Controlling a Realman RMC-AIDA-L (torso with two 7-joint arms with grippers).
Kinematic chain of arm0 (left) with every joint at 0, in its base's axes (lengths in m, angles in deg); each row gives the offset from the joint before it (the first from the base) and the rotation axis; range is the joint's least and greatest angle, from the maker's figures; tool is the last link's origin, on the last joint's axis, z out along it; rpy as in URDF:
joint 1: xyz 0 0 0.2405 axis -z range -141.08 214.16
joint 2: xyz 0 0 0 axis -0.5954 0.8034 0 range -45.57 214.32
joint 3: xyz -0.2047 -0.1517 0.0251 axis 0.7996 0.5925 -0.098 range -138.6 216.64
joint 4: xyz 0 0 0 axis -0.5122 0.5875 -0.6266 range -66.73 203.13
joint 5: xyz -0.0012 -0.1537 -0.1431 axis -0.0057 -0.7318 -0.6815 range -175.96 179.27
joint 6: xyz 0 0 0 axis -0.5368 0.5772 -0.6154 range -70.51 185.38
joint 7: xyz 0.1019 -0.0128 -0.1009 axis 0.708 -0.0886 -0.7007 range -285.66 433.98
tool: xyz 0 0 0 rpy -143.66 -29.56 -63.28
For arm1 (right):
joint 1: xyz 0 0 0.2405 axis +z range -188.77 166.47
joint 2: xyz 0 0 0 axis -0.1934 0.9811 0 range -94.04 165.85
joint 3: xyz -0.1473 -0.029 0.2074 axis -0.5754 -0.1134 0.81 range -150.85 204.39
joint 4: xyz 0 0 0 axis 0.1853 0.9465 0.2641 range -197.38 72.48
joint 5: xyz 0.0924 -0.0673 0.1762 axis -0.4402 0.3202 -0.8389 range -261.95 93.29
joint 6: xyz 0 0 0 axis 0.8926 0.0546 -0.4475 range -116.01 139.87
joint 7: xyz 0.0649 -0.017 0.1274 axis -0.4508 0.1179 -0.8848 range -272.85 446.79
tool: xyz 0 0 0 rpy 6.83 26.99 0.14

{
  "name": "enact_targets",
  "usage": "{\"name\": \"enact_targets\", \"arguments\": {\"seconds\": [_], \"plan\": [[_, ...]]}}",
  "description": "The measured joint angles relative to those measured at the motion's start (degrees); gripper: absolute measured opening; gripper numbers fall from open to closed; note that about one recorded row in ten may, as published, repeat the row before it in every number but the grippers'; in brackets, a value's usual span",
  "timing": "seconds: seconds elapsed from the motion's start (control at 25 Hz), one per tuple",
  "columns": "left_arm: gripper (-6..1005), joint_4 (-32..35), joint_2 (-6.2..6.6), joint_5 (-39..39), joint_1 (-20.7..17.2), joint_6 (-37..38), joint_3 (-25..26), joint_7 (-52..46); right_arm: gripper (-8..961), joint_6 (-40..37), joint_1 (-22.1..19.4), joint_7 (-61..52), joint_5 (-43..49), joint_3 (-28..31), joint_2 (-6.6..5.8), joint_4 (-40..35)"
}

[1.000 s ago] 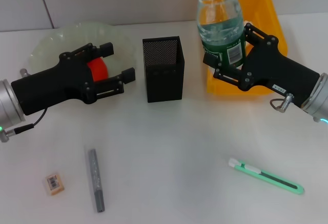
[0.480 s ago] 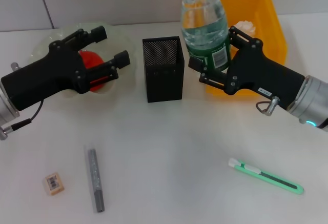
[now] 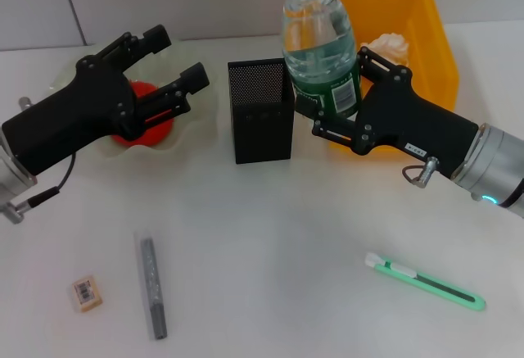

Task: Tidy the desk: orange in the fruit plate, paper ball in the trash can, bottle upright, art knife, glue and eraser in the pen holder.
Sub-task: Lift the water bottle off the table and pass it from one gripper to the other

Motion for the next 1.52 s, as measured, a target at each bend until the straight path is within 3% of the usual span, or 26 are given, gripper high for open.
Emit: {"name": "enact_targets", "arguments": {"seconds": [0.24, 0.36, 0.64, 1.52], "plan": [[803, -2.5, -0.12, -4.3, 0.9, 1.6, -2.7, 1.4, 765, 0.9, 0.2, 0.0, 0.1, 0.0, 0.02, 0.4], [802, -2.8, -0.19, -7.9, 1.7, 1.9, -8.0, 1.4, 765, 1.3, 0.4, 0.0, 0.2, 0.0, 0.05, 0.5], [802, -2.8, -0.27, -12.0, 2.7, 1.5, -13.1, 1.4, 765, 1.7, 1.3, 0.0, 0.3, -0.1, 0.09, 1.5], [799, -5.1, -0.37, -16.1, 6.7, -3.6, -14.5, 1.4, 764, 1.8, 4.1, 2.8, 0.2, -3.7, 0.34, 4.3]]}}
